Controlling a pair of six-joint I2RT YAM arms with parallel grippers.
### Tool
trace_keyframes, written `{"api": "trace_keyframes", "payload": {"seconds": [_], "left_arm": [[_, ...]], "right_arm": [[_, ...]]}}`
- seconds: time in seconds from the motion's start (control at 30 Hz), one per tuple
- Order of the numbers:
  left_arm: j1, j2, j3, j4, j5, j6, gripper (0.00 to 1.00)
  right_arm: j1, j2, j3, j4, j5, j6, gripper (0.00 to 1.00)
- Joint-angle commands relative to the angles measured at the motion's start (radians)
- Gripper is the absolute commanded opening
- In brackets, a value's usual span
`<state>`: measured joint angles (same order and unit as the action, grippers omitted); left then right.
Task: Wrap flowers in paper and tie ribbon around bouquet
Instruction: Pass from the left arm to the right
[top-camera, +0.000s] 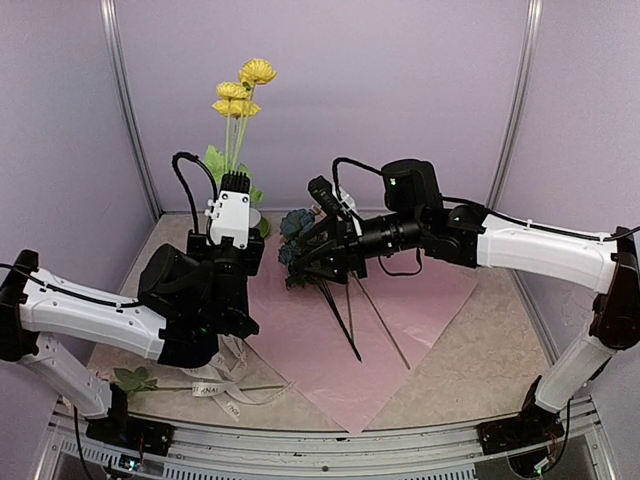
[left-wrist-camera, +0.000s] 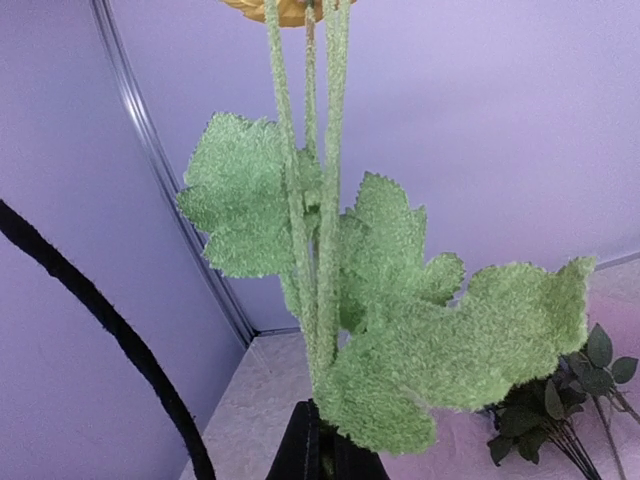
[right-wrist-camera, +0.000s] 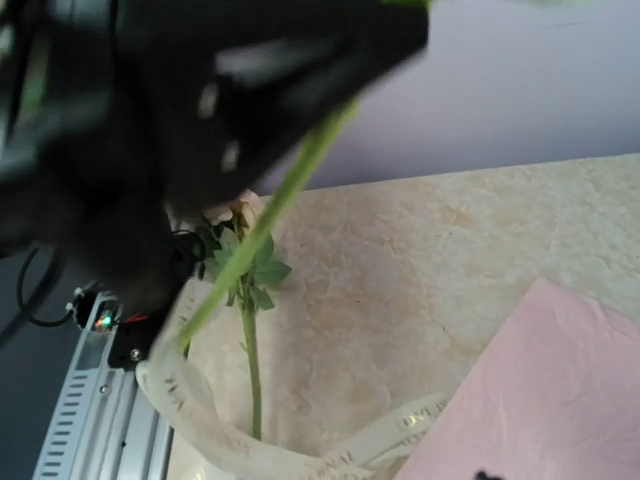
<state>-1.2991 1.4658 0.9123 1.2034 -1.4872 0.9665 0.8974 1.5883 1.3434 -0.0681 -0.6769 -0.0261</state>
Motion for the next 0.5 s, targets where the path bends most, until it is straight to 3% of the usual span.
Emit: {"api": "trace_keyframes", "payload": {"seconds": [0.0,0.1,0.23,0.27,0.37,0.47], "left_arm": [[0.094,0.002,0.048,0.381,-0.018,0.35,0.0],[0.171,-0.014,0.071,0.291,-0.002,0.239,0.0],[0.239,-0.081,0.137,-0.16,0.053,-0.126,0.0],[0.273,-0.096,0.149,-0.226,0.076,-0.159,0.0],[0.415,-0.122,0.138,-0.134,0.13,-0.072,0.0],[0.456,-0.114,0.129,0.114,0.168,0.188,0.0]], "right_arm": [[0.005,-0.006,0.005,0.045,0.003,-0.009,0.64],[0.004,-0.008,0.004,0.037,0.022,-0.011,0.64],[0.005,-0.014,-0.006,0.044,0.057,0.0,0.64],[0.005,-0.015,-0.008,0.041,0.068,-0.001,0.64],[0.005,-0.02,-0.007,0.036,0.066,-0.002,0.64],[0.005,-0.031,-0.015,0.038,0.058,-0.001,0.64]]}}
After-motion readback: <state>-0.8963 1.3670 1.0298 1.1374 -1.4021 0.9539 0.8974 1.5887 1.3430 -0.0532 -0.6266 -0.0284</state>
